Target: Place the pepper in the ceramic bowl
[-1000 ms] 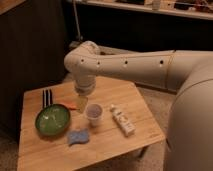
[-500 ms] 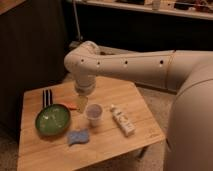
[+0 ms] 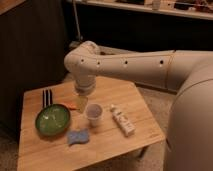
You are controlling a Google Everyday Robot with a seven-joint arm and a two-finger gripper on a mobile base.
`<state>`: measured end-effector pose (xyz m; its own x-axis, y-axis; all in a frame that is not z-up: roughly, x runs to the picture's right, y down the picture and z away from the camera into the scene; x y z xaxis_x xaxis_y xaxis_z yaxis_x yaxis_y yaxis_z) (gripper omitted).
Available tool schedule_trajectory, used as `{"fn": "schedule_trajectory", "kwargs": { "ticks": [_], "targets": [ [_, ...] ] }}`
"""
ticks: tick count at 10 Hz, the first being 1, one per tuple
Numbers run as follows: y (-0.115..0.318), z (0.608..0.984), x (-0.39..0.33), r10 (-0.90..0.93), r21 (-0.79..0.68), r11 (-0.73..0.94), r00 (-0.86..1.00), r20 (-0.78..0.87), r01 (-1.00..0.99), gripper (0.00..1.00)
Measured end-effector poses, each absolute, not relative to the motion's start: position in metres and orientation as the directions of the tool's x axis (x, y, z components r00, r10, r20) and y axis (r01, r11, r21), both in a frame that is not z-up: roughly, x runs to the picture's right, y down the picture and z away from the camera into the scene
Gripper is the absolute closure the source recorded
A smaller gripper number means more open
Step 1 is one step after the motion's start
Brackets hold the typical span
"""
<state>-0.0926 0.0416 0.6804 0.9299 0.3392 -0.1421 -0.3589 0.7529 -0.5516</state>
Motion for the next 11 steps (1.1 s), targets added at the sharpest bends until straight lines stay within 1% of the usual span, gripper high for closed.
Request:
{"fn": "schedule_trajectory", "kwargs": {
  "ticks": [4,5,8,10,11],
  "targets": [
    [0.041,0.681,-0.092,0.358,-0.544,0.756,0.926,-0.120,-0.363,0.20],
    [0.038,0.686,-0.089,0.387,-0.531,0.768,0.920,-0.062,-0.359,0.20],
    [0.027,0.702,-0.085,0.532,-0.482,0.791,0.813,0.238,-0.377,0.20],
    [0.018,0.701,-0.082,0.575,-0.444,0.799,0.732,0.365,-0.406,0.20],
    [0.014,0.700,-0.079,0.585,-0.429,0.800,0.704,0.402,-0.419,0.20]
  ]
}}
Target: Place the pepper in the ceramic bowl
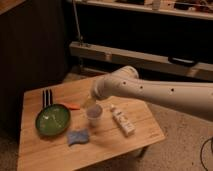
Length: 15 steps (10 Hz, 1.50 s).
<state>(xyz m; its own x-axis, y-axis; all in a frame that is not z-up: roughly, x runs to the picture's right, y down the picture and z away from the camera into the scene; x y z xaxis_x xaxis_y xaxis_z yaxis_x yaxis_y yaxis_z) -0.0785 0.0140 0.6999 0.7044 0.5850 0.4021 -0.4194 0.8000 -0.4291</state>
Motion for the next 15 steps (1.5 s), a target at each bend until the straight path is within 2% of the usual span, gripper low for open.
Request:
{"fn": "schedule_trajectory", "kwargs": {
  "ticks": [3,7,12,15],
  "targets": [
    [0.008,0.710,-0.094,0.546,-0.482,0.806,0.747,0.379,-0.344,0.20],
    [-0.005,0.759,-0.126,0.436,-0.551,0.807,0.844,0.311,-0.214,0.20],
    [0.050,0.806,-0.138,0.369,-0.577,0.801,0.891,0.265,-0.160,0.20],
    [0.063,0.829,-0.151,0.350,-0.575,0.801,0.909,0.227,-0.165,0.20]
  ]
}}
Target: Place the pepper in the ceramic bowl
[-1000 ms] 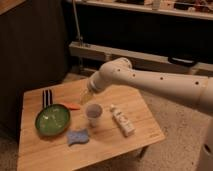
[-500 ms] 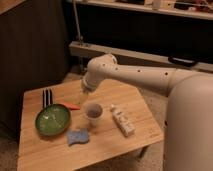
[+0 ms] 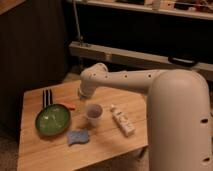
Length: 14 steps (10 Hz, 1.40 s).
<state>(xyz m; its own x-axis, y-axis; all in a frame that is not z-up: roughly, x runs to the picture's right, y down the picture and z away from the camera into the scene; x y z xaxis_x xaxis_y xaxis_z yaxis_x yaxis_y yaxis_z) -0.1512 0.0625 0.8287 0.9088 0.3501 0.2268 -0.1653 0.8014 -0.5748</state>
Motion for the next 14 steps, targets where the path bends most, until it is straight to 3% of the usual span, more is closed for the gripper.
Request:
{"fn": "schedule_trajectory", "kwargs": {
  "ticks": [7,14],
  "targets": [
    [0.089,0.877,-0.169,0.339,-0.599,0.787,0.914,0.223,-0.146,0.20],
    [0.092,0.902,-0.181,0.322,-0.580,0.798,0.930,0.178,-0.165,0.20]
  ]
}}
